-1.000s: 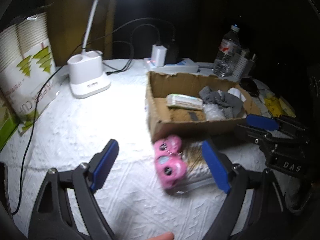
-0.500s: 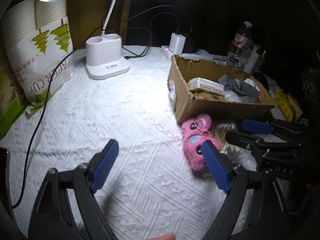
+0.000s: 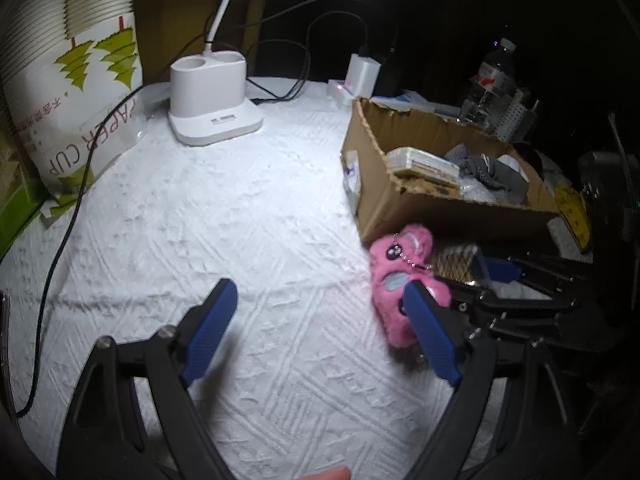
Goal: Organize soft objects
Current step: 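Grasp the pink plush keychain with the left gripper while the right gripper grasps the cotton swab bag, then carry the pink plush into the box with the left gripper while the right gripper lowers the swab bag in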
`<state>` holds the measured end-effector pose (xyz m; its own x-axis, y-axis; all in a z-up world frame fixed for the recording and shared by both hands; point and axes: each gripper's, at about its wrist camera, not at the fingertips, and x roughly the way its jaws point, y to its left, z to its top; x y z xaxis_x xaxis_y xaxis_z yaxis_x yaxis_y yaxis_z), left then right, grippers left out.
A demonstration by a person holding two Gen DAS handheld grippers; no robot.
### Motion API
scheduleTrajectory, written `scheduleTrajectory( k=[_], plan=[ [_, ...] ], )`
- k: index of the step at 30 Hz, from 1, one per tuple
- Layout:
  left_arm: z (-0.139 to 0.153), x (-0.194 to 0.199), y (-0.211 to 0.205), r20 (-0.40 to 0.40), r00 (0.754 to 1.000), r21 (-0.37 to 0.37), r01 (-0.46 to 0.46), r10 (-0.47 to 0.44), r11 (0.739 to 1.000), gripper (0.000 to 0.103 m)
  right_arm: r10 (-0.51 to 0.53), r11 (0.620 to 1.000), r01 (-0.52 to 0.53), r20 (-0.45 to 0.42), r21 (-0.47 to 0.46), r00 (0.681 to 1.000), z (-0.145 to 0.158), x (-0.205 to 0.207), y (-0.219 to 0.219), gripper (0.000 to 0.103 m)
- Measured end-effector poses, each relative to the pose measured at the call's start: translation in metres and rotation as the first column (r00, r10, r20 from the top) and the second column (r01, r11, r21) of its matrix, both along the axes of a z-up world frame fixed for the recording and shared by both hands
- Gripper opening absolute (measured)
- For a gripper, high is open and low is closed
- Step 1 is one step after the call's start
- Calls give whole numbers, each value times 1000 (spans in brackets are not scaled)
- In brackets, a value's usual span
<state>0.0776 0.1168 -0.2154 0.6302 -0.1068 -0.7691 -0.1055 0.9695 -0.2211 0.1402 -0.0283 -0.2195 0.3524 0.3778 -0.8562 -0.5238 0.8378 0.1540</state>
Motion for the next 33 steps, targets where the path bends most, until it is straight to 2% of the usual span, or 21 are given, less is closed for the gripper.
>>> scheduleTrajectory(
  k=[6,13,24,25,26,27,29,33],
  plan=[
    [0,8,-18,-10,999,12,32,-32,999,86,17,1000,-17,33,-6,999,6,-6,-11,41],
    [-4,21,-46,-20,996,4,90,-90,996,86,-8,1000,8,64,-6,998,14,-12,-44,40],
    [-22,44,-85,-73,985,45,158,-154,986,85,-67,997,65,83,29,994,23,-15,-92,40],
    [-23,45,-87,-75,985,51,162,-158,985,84,-73,997,71,86,34,994,24,-16,-98,40],
    [-25,46,-91,-79,983,59,168,-163,984,74,-79,996,76,87,38,993,25,-16,-103,40],
    [-26,47,-94,-86,983,79,167,-160,983,72,-83,996,79,88,42,993,26,-17,-107,40],
    [-25,46,-98,-81,985,110,162,-153,981,54,-91,995,86,89,52,992,27,-18,-116,40],
    [-21,44,-102,-79,985,121,161,-152,979,43,-93,994,87,93,72,991,30,-23,-126,40]
  ],
)
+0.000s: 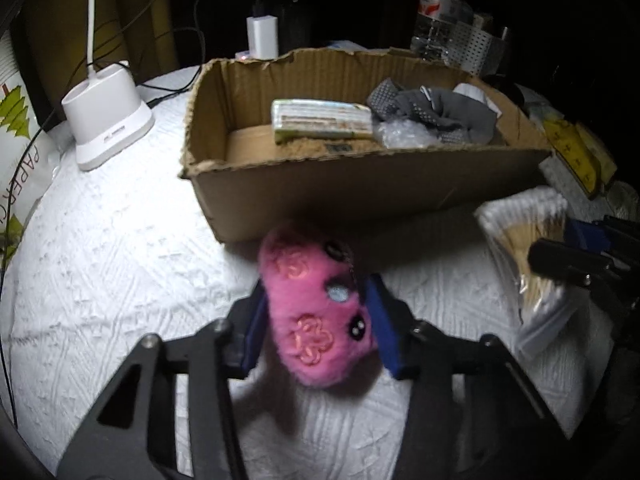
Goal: Organize soft objects
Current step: 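Carry the pink plush into the box with the left gripper while the right gripper lowers the swab bag in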
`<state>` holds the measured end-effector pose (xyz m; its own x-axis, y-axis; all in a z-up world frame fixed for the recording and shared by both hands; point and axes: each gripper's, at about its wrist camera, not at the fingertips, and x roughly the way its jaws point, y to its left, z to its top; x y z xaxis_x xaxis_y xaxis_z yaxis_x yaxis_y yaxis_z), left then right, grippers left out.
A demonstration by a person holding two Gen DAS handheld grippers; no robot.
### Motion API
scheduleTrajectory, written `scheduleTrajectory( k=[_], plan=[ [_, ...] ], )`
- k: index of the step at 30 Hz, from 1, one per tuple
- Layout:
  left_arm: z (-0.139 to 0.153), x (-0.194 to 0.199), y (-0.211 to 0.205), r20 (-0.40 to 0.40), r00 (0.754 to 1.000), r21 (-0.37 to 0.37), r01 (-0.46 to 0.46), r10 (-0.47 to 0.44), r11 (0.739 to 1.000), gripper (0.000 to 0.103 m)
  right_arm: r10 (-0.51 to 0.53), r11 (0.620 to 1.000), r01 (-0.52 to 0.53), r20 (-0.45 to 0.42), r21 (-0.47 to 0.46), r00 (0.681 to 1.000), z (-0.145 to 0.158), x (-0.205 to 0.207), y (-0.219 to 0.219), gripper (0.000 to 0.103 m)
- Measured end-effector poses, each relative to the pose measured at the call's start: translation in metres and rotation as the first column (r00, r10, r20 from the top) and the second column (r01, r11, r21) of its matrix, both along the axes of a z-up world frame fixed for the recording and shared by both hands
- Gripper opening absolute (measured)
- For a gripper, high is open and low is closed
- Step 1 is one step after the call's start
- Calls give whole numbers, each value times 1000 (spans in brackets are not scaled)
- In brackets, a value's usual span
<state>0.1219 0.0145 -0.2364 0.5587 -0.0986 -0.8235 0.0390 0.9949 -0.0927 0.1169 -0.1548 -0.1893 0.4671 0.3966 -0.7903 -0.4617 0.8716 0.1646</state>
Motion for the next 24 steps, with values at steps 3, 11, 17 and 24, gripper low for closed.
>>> scheduleTrajectory(
  k=[3,11,17,24],
  plan=[
    [7,-6,-3,13,1000,4,6,-6,1000,41,1,1000,-1,10,16,1000,5,-3,-6,40],
    [31,-22,-5,60,998,-11,5,-5,1000,41,14,999,-16,45,47,999,19,-7,-8,40],
    [50,-30,-1,102,995,-24,-5,8,1000,41,28,998,-32,70,61,997,31,-9,-5,40],
    [72,-25,5,146,989,-24,-7,11,1000,41,38,996,-45,100,74,994,44,-5,0,40]
  ],
)
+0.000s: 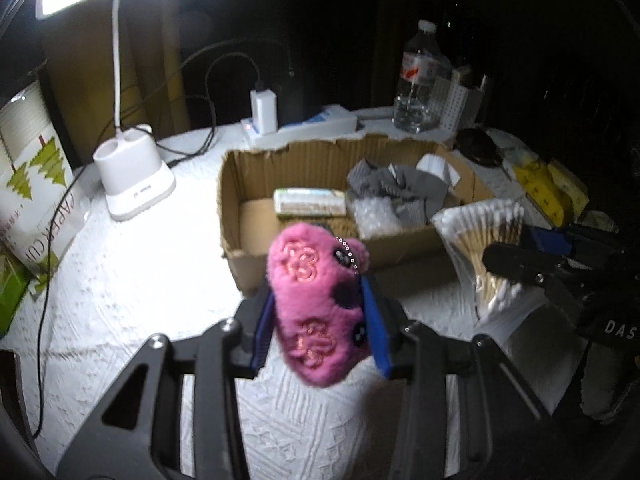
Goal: Organize soft objects
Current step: 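Carry the pink plush into the box with the left gripper while the right gripper lowers the swab bag in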
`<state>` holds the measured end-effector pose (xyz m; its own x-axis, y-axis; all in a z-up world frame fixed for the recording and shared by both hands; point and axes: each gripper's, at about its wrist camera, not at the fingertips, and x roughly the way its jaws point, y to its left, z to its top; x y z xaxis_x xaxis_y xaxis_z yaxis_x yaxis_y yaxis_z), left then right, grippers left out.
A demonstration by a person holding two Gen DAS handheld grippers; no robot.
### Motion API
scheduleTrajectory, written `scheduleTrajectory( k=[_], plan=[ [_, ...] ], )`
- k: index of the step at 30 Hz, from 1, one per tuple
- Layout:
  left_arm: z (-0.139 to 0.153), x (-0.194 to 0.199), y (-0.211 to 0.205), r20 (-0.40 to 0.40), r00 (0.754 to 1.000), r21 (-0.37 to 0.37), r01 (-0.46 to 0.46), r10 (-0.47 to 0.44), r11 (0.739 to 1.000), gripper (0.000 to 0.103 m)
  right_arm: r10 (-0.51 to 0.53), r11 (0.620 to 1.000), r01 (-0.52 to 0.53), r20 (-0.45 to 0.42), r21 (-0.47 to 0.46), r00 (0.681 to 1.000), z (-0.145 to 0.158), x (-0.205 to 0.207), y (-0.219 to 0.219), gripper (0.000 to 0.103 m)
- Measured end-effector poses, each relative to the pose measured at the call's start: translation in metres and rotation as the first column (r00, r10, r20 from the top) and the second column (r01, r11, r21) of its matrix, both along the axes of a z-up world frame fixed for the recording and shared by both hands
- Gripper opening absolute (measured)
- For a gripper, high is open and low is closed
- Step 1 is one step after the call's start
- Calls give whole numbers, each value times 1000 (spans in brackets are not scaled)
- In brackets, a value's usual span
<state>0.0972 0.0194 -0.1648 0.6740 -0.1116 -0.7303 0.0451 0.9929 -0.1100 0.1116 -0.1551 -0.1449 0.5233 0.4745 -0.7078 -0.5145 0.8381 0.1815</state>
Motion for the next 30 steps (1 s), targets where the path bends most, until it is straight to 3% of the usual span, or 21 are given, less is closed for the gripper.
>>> scheduleTrajectory(
  k=[15,30],
  plan=[
    [20,26,13,38,999,-9,-15,15,1000,41,11,1000,-12,38,17,999,19,28,14,40],
    [6,63,24,8,999,-29,-47,47,998,42,-5,1000,5,40,2,999,18,55,10,40]
  ],
)
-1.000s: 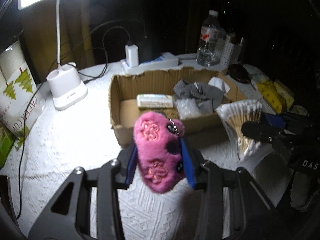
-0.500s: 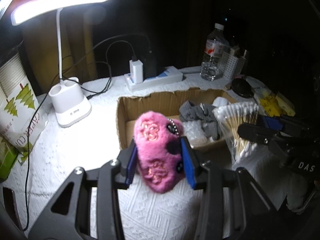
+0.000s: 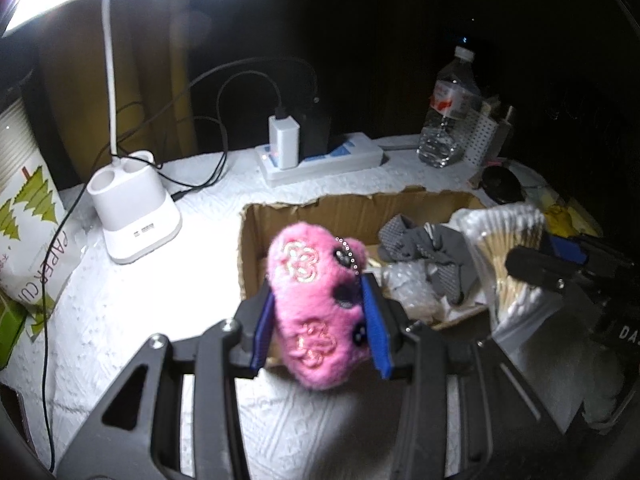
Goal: Organize soft objects
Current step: 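Carry the pink plush into the box with the left gripper while the right gripper lowers the swab bag in, then open both grippers to release the pink plush and swab bag into the box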
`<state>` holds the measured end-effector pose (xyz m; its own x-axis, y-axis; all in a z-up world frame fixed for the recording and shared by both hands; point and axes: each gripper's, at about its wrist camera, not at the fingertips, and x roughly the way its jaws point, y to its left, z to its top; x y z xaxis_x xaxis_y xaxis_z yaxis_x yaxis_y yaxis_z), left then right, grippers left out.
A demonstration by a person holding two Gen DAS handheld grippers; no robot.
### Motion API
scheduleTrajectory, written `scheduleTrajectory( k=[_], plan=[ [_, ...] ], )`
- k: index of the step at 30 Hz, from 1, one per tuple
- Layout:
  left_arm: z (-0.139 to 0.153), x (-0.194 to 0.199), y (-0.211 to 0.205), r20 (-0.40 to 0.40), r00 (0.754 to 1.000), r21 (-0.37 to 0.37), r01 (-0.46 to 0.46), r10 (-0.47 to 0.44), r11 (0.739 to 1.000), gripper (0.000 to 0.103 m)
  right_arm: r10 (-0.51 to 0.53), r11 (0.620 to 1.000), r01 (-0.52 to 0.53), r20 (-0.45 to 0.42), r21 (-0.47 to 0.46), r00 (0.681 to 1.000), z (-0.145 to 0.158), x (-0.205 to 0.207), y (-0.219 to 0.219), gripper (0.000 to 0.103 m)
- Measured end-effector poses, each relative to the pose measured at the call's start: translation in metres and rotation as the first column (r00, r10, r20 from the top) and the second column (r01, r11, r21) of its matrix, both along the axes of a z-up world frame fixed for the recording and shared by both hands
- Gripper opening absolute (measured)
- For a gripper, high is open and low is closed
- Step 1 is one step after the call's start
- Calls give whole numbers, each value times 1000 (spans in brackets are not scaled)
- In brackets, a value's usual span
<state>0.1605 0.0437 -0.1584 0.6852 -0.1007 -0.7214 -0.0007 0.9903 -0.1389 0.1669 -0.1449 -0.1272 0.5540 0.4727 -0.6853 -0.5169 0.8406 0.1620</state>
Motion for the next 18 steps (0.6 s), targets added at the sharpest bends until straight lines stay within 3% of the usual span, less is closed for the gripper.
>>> scheduleTrajectory(
  k=[12,14,18],
  plan=[
    [-14,20,-1,-52,999,-6,-6,6,1000,45,-18,1000,18,-18,-7,1000,-9,27,-4,40],
    [-15,21,1,-53,998,-17,-15,14,1000,56,-16,1000,16,-18,-5,1000,-8,31,-2,40],
    [-13,21,8,-47,998,-35,-39,38,999,68,-9,1000,9,-26,-2,1000,-10,37,2,40]
  ],
)
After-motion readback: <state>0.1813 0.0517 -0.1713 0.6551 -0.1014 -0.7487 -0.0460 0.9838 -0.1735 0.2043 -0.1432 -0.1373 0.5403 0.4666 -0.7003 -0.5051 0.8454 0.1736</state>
